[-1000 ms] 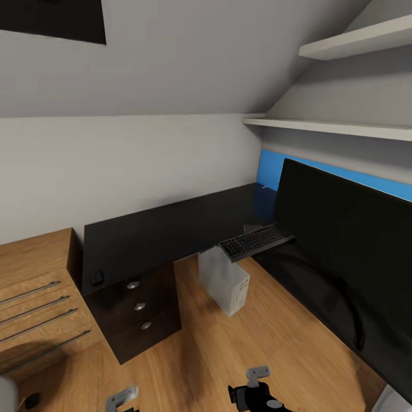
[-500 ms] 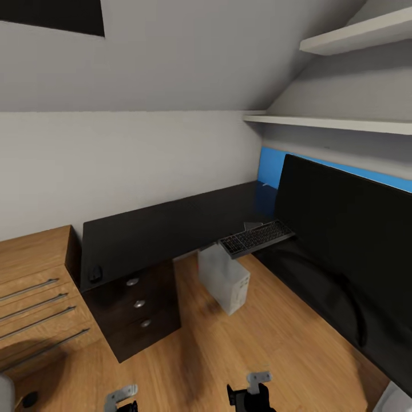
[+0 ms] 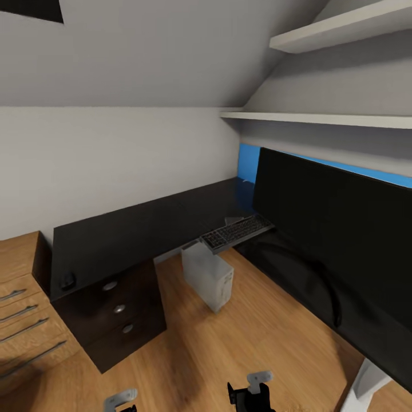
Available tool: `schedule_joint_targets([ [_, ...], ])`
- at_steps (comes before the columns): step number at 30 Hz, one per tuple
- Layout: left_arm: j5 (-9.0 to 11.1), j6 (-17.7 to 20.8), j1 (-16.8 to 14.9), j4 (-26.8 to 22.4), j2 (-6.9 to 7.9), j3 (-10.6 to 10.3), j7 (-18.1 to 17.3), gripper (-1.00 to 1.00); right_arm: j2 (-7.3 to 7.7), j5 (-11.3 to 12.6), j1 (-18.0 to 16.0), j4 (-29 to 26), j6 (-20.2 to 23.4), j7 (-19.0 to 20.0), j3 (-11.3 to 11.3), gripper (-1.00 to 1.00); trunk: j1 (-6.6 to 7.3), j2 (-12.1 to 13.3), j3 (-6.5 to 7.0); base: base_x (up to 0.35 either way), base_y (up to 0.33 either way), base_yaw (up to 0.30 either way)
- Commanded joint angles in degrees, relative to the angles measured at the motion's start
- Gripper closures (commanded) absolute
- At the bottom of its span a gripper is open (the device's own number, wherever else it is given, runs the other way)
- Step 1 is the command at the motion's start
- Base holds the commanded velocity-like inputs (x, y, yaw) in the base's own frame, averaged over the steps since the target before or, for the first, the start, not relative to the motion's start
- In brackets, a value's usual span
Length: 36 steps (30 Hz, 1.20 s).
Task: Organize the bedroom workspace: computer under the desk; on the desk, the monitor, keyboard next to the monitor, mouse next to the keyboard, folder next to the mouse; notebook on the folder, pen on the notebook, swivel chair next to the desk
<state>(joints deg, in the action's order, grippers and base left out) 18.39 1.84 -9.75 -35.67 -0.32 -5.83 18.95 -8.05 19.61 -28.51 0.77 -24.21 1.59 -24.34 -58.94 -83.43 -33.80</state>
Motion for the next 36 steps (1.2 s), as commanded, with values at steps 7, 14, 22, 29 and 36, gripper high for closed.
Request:
schedule_joint_targets([
  [7,0.4,0.1,0.0,-0.1,0.07,-0.3,0.5,-1.0,-0.03,0.6,-0.1,0.1,-0.2,0.2,-0.4,-1.0,0.0,0.0,-0.06,0.0,0.0,-0.271],
  [14,0.4,-0.2,0.0,-0.1,0.13,-0.2,0.4,-1.0,-0.08,0.6,-0.1,0.1,-0.2,0.2,-0.5,-1.0,0.0,0.0,-0.17,-0.005,0.006,-0.271],
  [22,0.4,-0.2,0.0,-0.1,0.14,-0.2,0.4,-1.0,-0.12,0.6,-0.1,0.1,-0.2,0.2,-0.5,-1.0,0.0,0.0,-0.43,-0.087,0.209,-0.263],
  [29,0.4,-0.2,0.0,0.1,0.11,-0.3,0.4,-1.0,-0.12,0.6,-0.1,0.1,-0.2,0.2,-0.5,-1.0,0.0,0.0,-0.69,-0.019,0.193,-0.256],
  [36,0.4,-0.2,0.0,0.2,0.07,-0.3,0.4,-1.0,-0.12,0.6,-0.1,0.1,-0.2,0.2,-0.5,-1.0,0.0,0.0,-0.95,-0.003,0.029,-0.255],
])
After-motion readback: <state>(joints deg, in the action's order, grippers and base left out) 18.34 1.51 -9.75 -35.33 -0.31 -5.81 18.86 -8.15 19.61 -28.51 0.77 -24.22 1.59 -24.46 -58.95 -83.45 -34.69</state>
